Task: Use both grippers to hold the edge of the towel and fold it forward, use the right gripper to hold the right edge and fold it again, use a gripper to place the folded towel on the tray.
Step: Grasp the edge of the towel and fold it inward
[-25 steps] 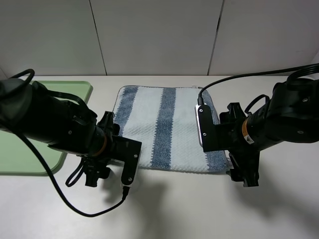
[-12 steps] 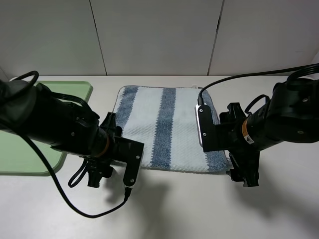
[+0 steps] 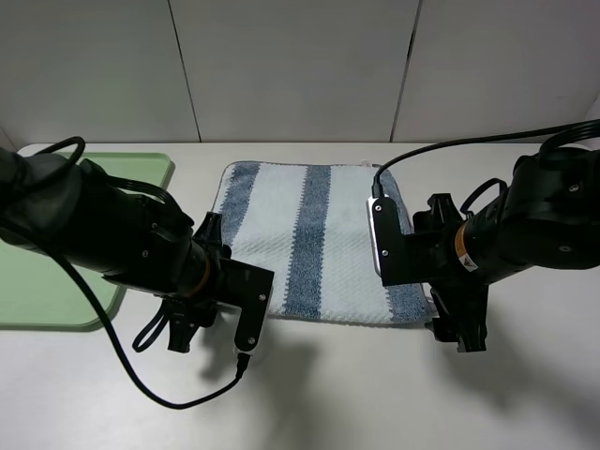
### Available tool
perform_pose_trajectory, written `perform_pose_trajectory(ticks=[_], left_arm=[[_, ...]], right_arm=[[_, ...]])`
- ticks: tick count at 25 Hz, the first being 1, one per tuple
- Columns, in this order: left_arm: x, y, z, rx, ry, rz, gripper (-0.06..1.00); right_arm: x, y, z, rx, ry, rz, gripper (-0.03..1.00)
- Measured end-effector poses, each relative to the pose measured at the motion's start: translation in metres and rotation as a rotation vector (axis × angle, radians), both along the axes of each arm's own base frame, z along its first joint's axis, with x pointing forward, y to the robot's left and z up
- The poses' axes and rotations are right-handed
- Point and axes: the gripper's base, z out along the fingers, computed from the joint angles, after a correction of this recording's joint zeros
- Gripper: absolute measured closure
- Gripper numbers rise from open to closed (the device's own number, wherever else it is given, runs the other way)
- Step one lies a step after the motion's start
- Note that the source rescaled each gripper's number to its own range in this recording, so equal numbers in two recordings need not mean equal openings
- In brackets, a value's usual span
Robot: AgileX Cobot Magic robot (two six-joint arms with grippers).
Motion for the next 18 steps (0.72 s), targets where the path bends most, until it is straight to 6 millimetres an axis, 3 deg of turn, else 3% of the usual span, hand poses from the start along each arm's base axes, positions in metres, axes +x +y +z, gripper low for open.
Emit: perform_pose_trajectory(ticks=[9,18], left_arm=[[-0.0015,-0.0002,-0.0056,0.000,0.017,0.002,0.91],[-0.0015,-0.0003,-0.0058,-0.001,0.017,0.003,0.94]], right_arm=[[0.0000,0.0000,0.0000,0.000,0.000,0.000,-0.03],[0.0006,0.0004,0.0003,-0.001,-0.009,0.013,-0.03]])
